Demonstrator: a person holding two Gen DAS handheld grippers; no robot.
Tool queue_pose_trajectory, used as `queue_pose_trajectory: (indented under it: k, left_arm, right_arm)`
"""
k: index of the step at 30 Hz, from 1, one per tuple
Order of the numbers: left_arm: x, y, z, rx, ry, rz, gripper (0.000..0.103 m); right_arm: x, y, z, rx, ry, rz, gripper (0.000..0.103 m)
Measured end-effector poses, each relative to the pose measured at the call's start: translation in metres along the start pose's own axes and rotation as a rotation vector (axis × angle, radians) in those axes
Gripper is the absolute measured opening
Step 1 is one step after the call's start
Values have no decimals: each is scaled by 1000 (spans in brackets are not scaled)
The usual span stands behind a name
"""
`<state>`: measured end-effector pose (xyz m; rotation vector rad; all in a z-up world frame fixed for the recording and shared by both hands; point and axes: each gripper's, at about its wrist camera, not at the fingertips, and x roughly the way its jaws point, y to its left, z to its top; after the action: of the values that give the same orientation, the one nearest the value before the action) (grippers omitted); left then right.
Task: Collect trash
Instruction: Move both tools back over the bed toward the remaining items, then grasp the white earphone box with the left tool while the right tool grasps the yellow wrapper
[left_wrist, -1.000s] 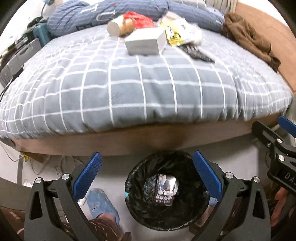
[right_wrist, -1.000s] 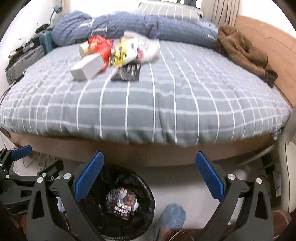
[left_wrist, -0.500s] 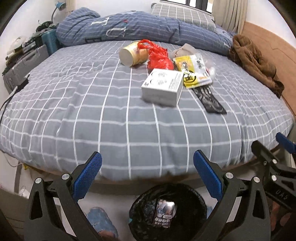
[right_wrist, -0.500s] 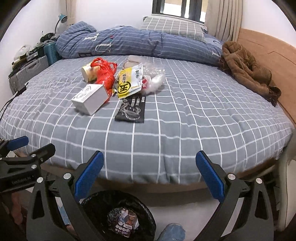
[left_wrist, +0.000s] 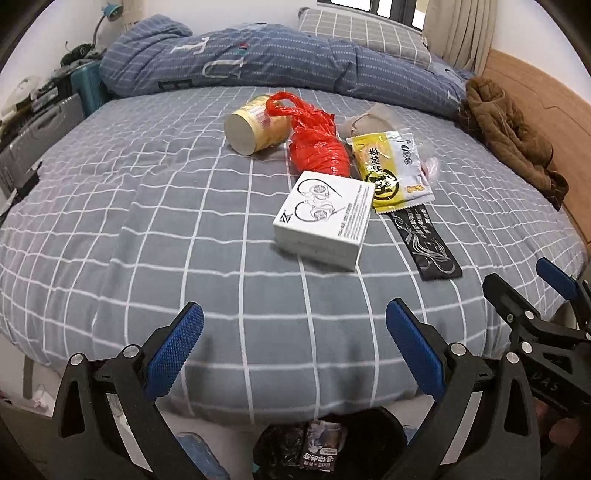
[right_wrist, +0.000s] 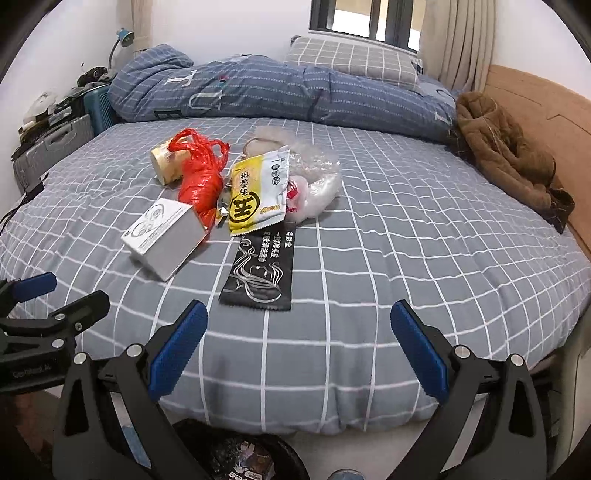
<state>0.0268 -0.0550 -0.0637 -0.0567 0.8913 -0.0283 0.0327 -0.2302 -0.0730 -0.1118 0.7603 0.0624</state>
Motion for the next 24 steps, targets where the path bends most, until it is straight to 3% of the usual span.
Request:
queue_pose_trajectory:
  k: [11,24]
  left_arm:
    - [36,-5,35,5,19,6,97]
    - [71,-11,55,22,57,-3,96]
  right_arm:
    - [40,-10,40,8,0,20,95]
    - [98,-5,81,-3,63,97,63]
